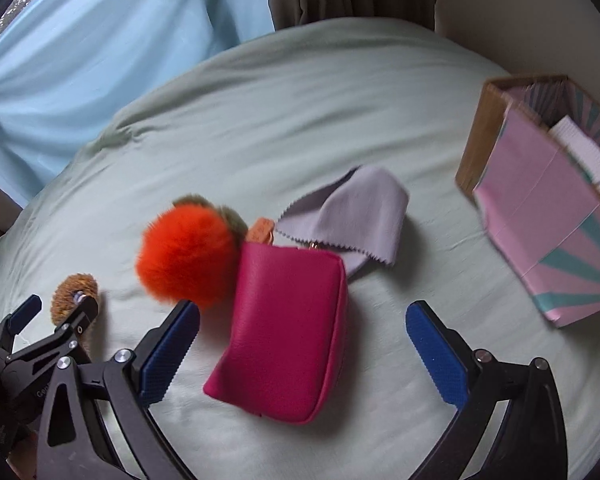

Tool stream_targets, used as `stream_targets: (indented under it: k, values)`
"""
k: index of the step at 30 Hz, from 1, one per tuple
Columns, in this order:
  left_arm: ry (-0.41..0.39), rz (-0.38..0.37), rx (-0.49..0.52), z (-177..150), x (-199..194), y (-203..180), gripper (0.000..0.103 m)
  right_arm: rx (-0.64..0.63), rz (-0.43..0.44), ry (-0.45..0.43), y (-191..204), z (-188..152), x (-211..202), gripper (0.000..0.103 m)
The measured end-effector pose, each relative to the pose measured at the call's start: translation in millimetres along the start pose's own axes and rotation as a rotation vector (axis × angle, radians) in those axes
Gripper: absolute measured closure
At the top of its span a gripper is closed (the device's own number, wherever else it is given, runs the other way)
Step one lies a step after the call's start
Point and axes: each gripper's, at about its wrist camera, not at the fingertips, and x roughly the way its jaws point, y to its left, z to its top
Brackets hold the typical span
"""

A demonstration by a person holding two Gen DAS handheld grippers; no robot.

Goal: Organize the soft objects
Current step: 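Grasp the brown plush keychain with the left tool while the right tool grasps the pink pouch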

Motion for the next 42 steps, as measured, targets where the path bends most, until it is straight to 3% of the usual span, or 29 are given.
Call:
stream_targets:
  k: [6, 8, 10, 16, 24, 33, 42]
  values:
    - [0.019, -0.003, 0.004, -2, 17, -5, 0.029, -0.022, 0.001, 0.009, 6, -6, 12, 0.001]
    - [0.022, -0.010, -0.002, -2, 19, -5, 0.041, -0.028, 0.003, 0.013, 8, -5, 14, 0.006]
    - [0.023, -0.006, -0.001, -2, 20, -5, 0.052, -0.029, 0.009, 0.021, 8, -4, 17, 0.019]
    - [0.024, -0.022, -0.029, -2, 18, 0, 0.059, -0.011, -0.019, 0.033, 6, -2, 23, 0.040]
    - [0.011, -0.044, -0.048, -3, 0, -1, 0.063, 0.009, 0.003, 0.032, 0, 0, 16, 0.056]
    - [-0.020, -0.051, -0.060, 3, -46, -5, 0.063, -0.006, 0.038, 0.003, -2, -1, -22, 0.058]
    - [-0.061, -0.042, -0.103, 20, -140, -10, 0.063, -0.021, 0.090, -0.050, -8, 17, -112, 0.058]
